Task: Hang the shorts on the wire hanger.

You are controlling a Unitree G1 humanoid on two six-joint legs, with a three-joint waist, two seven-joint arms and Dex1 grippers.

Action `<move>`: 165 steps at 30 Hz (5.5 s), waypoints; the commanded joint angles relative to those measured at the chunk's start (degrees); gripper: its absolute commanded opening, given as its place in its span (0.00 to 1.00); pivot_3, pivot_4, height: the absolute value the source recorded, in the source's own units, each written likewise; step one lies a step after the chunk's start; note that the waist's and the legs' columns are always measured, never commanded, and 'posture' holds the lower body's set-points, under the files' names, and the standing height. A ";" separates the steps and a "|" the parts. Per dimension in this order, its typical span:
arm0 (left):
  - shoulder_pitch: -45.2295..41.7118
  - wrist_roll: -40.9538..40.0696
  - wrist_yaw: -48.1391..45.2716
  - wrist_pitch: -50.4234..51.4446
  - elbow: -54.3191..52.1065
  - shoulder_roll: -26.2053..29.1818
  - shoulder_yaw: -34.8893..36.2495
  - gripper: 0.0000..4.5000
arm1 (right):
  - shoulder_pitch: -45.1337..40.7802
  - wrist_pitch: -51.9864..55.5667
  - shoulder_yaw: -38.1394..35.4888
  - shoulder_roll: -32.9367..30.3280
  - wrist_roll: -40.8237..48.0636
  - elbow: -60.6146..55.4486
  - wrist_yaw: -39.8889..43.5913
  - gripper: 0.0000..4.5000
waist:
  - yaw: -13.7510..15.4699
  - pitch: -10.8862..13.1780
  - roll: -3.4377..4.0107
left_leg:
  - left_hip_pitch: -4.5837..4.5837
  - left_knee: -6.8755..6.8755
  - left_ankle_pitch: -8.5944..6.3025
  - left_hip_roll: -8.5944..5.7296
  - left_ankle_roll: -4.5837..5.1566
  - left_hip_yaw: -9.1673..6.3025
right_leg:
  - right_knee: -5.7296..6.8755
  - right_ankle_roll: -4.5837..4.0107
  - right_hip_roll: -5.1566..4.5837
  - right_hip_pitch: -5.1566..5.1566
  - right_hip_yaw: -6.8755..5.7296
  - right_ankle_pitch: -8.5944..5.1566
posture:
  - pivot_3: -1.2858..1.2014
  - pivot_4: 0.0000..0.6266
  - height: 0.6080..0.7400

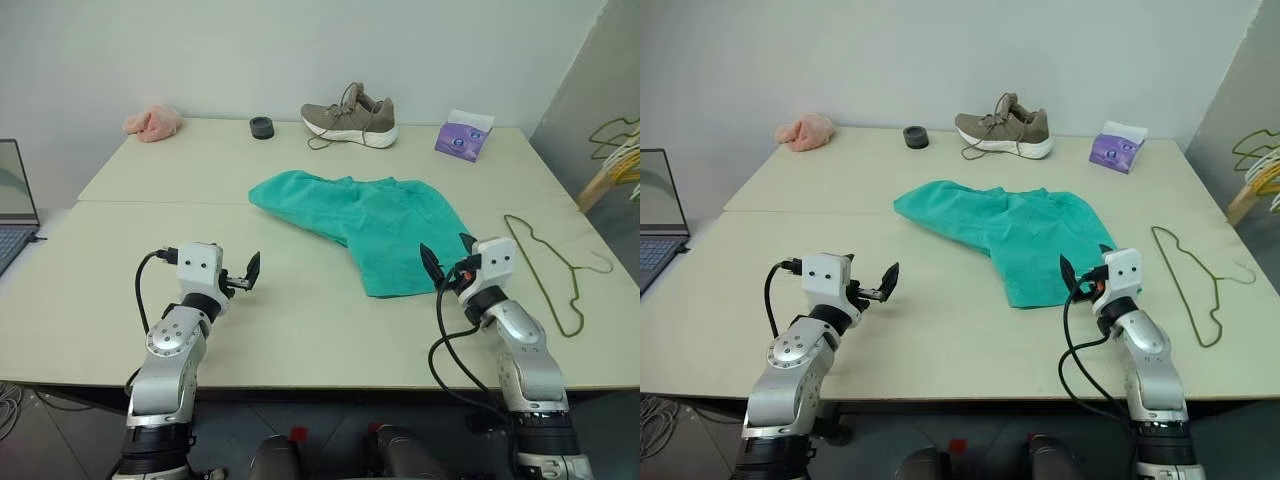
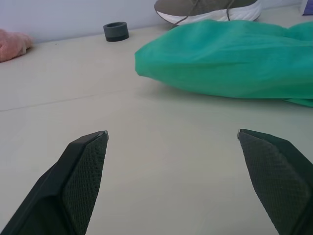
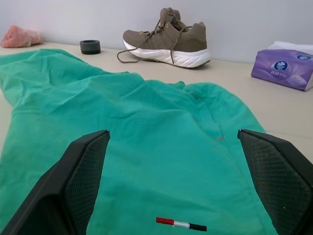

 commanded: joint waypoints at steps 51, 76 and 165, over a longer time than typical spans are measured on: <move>-5.69 -19.04 -26.88 7.62 -10.01 11.14 -4.80 1.00 | -20.48 28.75 -3.54 -17.89 3.79 23.36 11.07 0.99 | -0.81 0.02 0.03 | -0.06 -0.03 0.00 -0.02 0.00 0.12 | -0.02 -0.01 0.06 -0.12 0.12 0.00 | 0.48 0.12 1.00; -9.82 -20.12 -25.74 8.33 -4.73 11.42 -0.19 1.00 | -13.00 39.89 11.68 -16.81 10.48 -5.98 25.35 0.01 | -1.71 0.01 0.05 | -0.10 -0.03 -0.01 0.08 0.00 0.07 | 0.00 0.00 0.14 -0.19 0.10 0.00 | 0.48 0.13 1.00; 4.51 -10.24 -38.68 9.01 -3.22 29.05 -3.41 0.00 | -47.31 -51.63 33.74 -8.79 -40.06 57.94 2.81 0.40 | -2.21 0.03 0.10 | -0.10 0.00 -0.09 0.21 -0.19 0.49 | 0.12 -0.15 0.31 -0.53 0.73 0.07 | 0.50 0.11 1.00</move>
